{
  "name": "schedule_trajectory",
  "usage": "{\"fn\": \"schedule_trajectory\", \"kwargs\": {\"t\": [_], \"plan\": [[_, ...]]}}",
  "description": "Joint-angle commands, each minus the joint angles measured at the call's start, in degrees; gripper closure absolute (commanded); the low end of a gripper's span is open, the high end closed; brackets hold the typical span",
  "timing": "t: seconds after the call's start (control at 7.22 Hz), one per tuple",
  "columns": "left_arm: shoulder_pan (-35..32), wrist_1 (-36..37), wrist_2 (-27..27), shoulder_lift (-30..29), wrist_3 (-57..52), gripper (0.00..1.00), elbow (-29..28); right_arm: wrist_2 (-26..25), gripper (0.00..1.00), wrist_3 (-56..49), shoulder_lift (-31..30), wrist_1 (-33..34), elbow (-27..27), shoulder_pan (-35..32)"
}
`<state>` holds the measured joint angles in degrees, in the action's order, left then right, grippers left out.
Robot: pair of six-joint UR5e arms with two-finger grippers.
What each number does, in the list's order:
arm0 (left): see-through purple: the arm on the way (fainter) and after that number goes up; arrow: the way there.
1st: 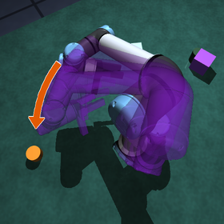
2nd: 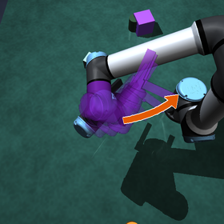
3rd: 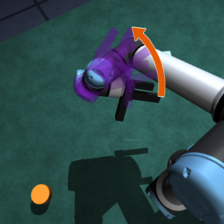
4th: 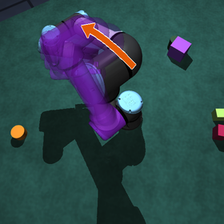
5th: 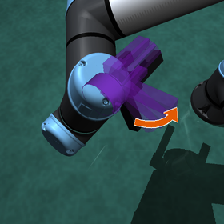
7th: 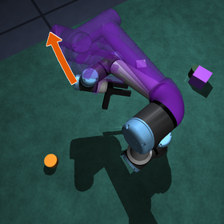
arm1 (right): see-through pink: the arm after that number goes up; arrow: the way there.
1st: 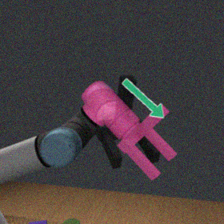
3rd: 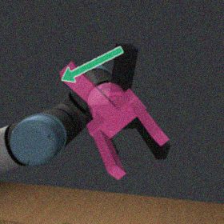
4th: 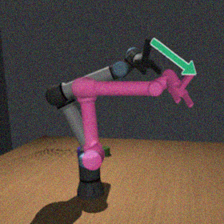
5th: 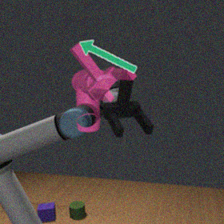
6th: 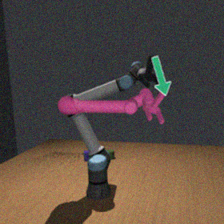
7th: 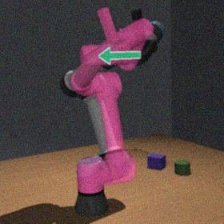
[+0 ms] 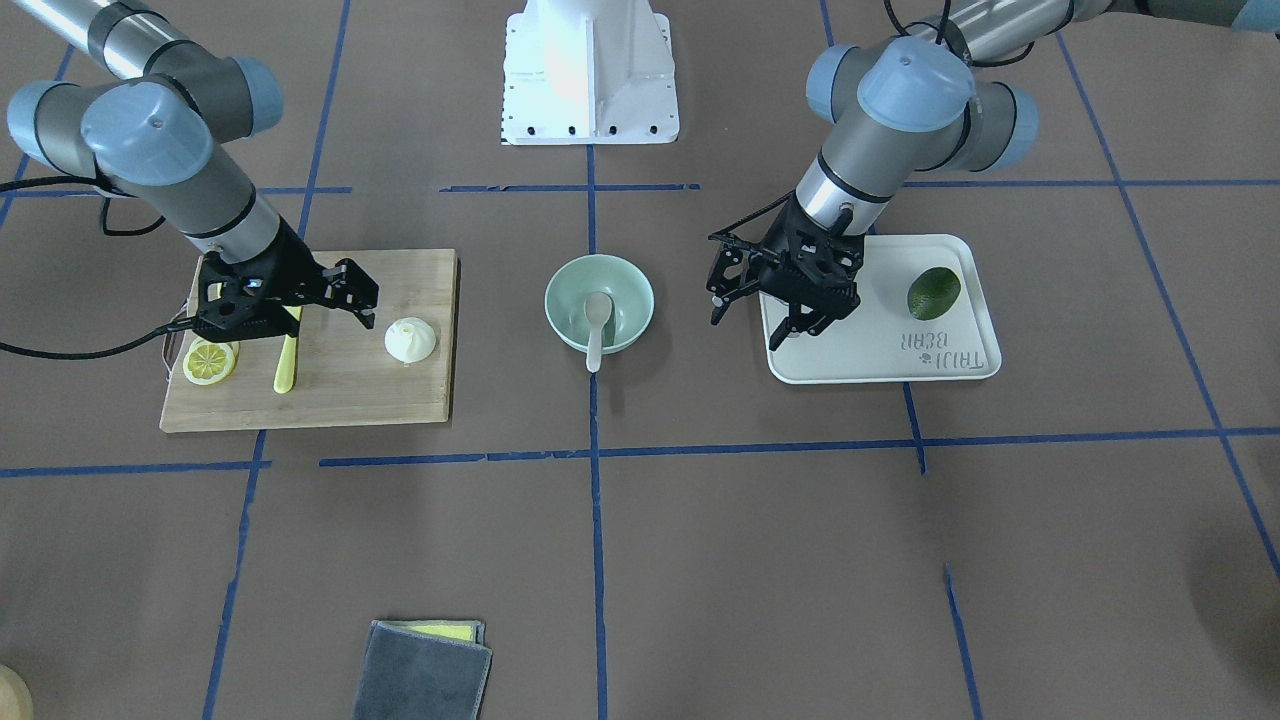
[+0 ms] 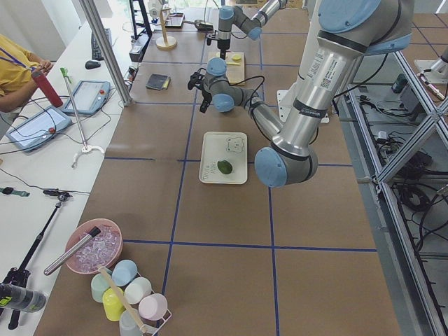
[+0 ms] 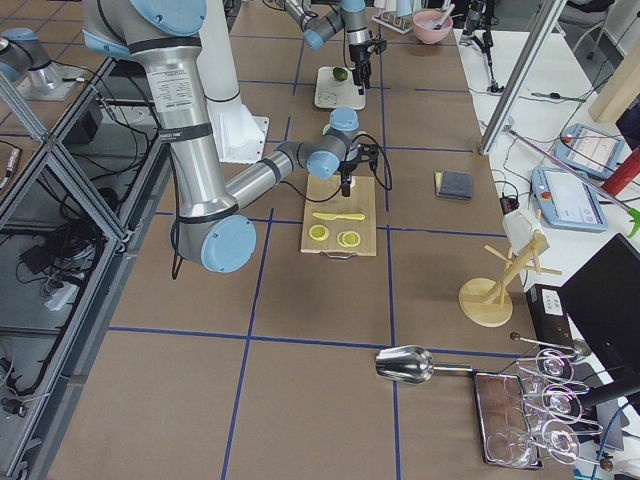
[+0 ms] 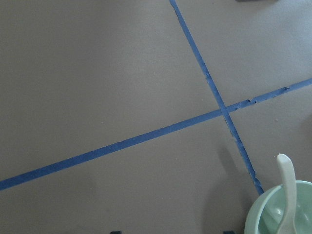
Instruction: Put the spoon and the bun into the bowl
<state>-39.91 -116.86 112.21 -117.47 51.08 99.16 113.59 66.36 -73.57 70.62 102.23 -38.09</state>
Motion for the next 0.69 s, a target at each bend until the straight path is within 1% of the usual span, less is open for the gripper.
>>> {"fn": "schedule_trajectory", "kwargs": {"t": [0.0,0.14,0.28,0.55], "plan": [[0.0,0.1,-0.1,0.0,0.5,0.24,0.3,-2.1,0.0,2.9,1.8,0.4,-0.6,2.1],[-0.1,0.1,-0.1,0.0,0.6,0.24,0.3,-2.2,0.0,3.1,1.9,0.5,-1.1,2.4],[-0.1,0.1,-0.1,0.1,0.6,0.24,0.3,-4.5,0.0,3.0,1.9,0.5,-2.1,4.0],[-0.1,0.1,-0.1,0.3,0.5,0.23,0.2,-5.0,0.01,3.1,2.5,0.9,-2.2,4.4]]}}
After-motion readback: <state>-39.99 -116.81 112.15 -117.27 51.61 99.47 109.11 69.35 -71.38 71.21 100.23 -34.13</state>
